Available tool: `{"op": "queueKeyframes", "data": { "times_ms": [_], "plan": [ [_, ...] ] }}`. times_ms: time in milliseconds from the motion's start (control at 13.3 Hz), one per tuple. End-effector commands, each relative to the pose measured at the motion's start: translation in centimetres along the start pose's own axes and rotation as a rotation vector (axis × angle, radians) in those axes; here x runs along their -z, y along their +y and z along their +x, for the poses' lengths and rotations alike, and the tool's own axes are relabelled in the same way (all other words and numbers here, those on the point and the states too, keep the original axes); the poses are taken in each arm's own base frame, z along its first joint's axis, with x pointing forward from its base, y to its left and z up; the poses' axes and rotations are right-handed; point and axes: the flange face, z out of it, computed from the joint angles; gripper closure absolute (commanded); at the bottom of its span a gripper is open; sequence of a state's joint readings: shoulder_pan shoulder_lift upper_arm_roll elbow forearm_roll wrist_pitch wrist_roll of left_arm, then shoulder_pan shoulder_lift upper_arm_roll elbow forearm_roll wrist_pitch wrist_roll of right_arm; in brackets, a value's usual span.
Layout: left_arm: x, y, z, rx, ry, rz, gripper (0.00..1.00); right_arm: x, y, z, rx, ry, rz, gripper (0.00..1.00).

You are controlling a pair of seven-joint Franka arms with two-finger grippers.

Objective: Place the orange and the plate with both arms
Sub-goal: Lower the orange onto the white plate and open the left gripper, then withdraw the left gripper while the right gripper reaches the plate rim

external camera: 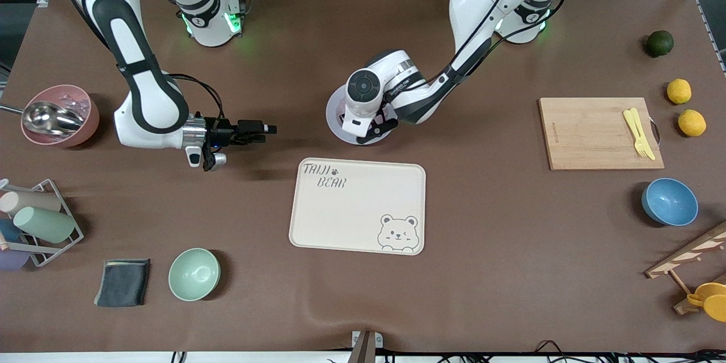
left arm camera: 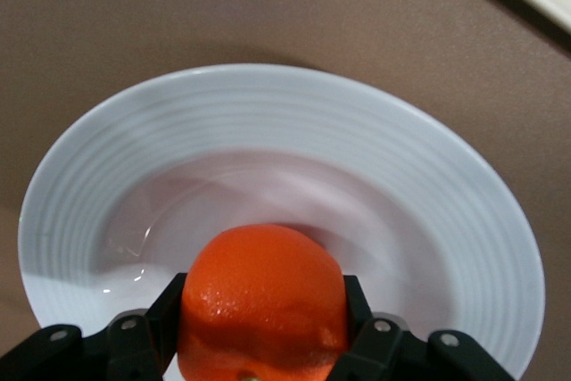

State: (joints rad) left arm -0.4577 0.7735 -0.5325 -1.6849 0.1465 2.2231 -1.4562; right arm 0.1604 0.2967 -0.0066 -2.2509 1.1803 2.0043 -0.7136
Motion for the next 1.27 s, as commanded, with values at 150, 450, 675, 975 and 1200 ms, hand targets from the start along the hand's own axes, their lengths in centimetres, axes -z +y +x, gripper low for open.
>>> {"op": "queueKeyframes", "data": {
  "times_ms": [150, 450, 675, 975, 1200],
  "plan": [
    [1.2, 0.5, 0.1, 0.008, 0.036, -0.025, 0.00, -0.5, 0.0, -0.2, 0.005, 0.017, 0.008, 0.00],
    [9.5, -0.9, 1.0, 0.025, 0.111, -0.041, 0.00, -3.3, -0.9, -0.4, -0.002, 0.017, 0.013, 0.00],
    [21.1, -5.0, 5.3, 0.098, 0.212, -0.112, 0.00, -4.6, -0.5, -0.6, 0.030, 0.034, 0.002, 0.00],
    [33.1, -13.2, 10.8, 0.121, 0.333, -0.137, 0.00, -8.5, 0.8, -1.4, 0.028, 0.051, 0.064, 0.00],
    [38.9, -19.3, 15.4, 0.043, 0.367, -0.093, 0.00, -10.8, 0.8, -2.1, 0.047, 0.087, 0.067, 0.05]
  ]
}}
